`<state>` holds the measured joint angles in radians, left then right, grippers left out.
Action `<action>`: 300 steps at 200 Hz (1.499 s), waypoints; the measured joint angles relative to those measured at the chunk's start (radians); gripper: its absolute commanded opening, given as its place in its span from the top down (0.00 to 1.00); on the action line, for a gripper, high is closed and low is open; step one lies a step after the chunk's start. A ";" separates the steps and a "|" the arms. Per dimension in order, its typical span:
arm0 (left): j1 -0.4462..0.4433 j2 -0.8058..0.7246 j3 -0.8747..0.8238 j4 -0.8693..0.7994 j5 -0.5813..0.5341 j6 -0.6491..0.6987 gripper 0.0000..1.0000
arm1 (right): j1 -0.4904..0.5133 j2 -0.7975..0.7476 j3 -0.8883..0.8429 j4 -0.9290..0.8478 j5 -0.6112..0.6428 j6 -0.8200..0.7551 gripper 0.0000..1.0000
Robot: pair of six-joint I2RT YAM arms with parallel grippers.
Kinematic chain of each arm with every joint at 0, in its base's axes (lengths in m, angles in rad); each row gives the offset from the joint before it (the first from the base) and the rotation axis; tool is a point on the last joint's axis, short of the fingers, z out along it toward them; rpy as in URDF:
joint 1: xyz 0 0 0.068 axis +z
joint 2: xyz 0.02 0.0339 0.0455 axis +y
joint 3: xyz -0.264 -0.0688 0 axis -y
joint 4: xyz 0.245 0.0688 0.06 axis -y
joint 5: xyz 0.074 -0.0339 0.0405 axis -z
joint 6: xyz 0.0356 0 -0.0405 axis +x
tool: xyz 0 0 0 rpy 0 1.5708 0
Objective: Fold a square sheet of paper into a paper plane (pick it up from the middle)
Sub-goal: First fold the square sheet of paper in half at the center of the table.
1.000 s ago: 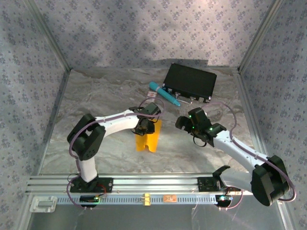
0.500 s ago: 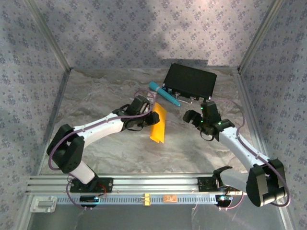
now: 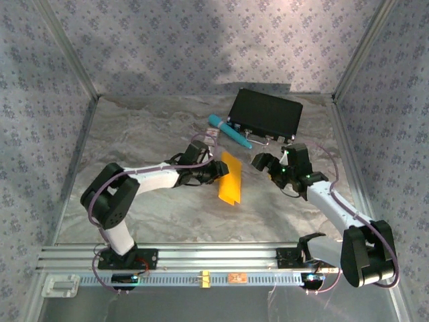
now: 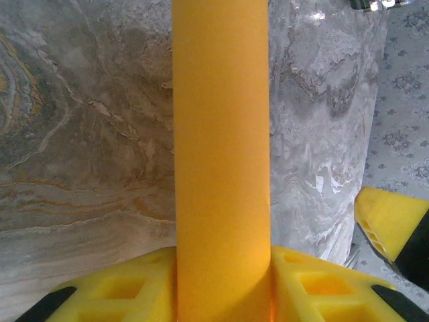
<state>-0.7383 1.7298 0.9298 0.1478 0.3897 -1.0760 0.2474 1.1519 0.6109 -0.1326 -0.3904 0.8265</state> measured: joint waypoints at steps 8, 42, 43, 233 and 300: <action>-0.004 0.004 -0.003 0.012 0.000 -0.007 0.63 | 0.006 0.000 -0.005 0.005 0.000 0.000 0.04; -0.022 0.026 -0.010 0.048 -0.001 -0.038 0.63 | 0.029 0.000 -0.006 0.011 0.000 0.003 0.04; -0.023 0.026 -0.010 0.050 -0.001 -0.038 0.63 | 0.030 0.000 -0.006 0.011 0.000 0.003 0.04; -0.034 0.077 0.021 -0.097 -0.037 0.114 0.51 | 0.092 0.044 -0.006 0.019 0.010 0.003 0.04; -0.034 0.077 0.084 -0.272 -0.145 0.205 0.48 | 0.105 0.081 -0.006 0.037 0.016 0.004 0.05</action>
<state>-0.7727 1.8069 1.0138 -0.1246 0.2443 -0.8707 0.3523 1.2331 0.6044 -0.0959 -0.3748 0.8303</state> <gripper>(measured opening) 0.520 0.952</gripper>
